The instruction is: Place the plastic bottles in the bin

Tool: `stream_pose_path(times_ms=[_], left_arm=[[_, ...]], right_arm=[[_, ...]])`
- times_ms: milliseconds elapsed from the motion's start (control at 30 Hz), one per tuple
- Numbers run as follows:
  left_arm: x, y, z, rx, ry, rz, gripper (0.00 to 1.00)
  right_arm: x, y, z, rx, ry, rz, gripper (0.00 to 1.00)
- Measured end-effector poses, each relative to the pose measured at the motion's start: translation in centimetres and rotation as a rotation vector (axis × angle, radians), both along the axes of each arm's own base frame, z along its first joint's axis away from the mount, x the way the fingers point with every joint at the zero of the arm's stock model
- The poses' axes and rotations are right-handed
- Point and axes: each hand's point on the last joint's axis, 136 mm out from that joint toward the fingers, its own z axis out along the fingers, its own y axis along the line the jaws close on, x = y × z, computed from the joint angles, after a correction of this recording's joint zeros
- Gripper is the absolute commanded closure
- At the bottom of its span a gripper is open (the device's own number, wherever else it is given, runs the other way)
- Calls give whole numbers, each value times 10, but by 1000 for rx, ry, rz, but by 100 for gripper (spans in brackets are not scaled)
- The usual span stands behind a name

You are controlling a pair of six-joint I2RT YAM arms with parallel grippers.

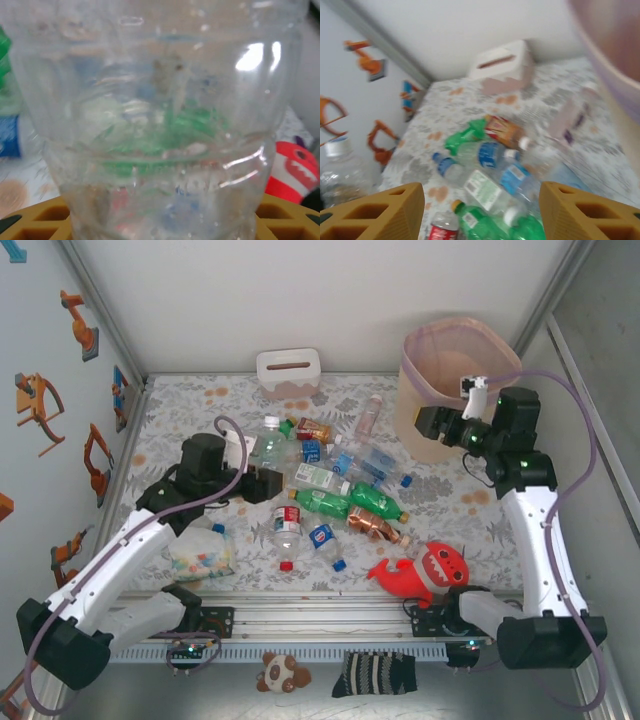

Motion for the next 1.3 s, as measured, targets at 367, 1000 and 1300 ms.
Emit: stream_pose_path(times_ms=[367, 1000, 1300], left_arm=[[-33, -49, 60, -187, -269, -358, 55], [-91, -82, 100, -274, -410, -632, 53], [-101, -87, 101, -274, -431, -672, 52]], right_arm=[[-68, 100, 55, 41, -257, 499, 32], [-144, 168, 91, 70, -514, 825, 35], [-150, 185, 106, 93, -531, 851, 66]])
